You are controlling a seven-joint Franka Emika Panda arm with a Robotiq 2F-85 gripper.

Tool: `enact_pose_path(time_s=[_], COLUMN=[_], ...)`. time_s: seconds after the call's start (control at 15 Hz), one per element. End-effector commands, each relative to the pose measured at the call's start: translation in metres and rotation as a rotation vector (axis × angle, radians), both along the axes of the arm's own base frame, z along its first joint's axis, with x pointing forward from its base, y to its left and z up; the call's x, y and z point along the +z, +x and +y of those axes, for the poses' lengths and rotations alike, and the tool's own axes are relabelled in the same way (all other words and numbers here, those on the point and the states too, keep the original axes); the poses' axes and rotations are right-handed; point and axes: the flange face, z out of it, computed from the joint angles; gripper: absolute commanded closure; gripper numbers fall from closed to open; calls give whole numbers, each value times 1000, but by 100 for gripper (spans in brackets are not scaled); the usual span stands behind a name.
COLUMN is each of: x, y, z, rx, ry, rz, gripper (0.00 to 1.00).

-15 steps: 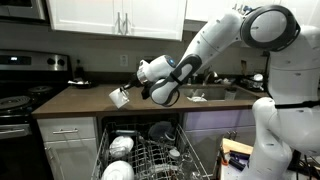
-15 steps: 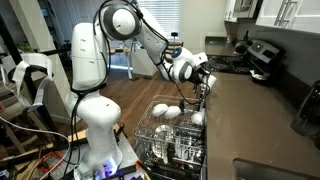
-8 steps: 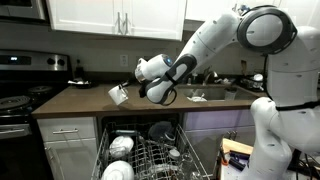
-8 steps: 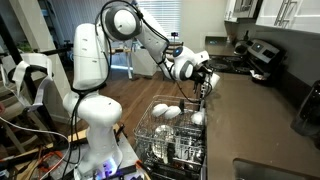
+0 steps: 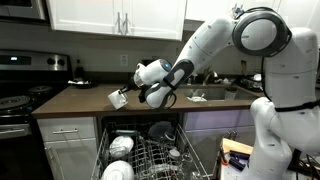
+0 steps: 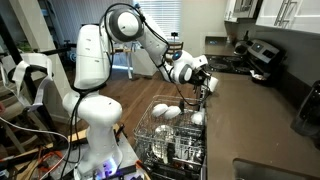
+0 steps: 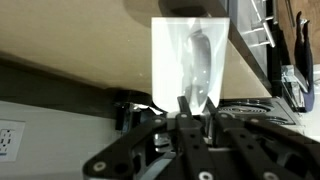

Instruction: Pick the cup in the dishwasher and put it on the counter

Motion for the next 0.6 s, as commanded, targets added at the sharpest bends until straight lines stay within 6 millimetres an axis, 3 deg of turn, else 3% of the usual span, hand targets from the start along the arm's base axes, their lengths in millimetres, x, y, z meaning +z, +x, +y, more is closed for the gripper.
enact_pose_path(time_s=[0.0,0.53], x=[8,23], y=[5,26], z=[-2,-21], rx=[-8,-65], ry=[-11,-27], rz=[-19,-69], gripper=[95,95])
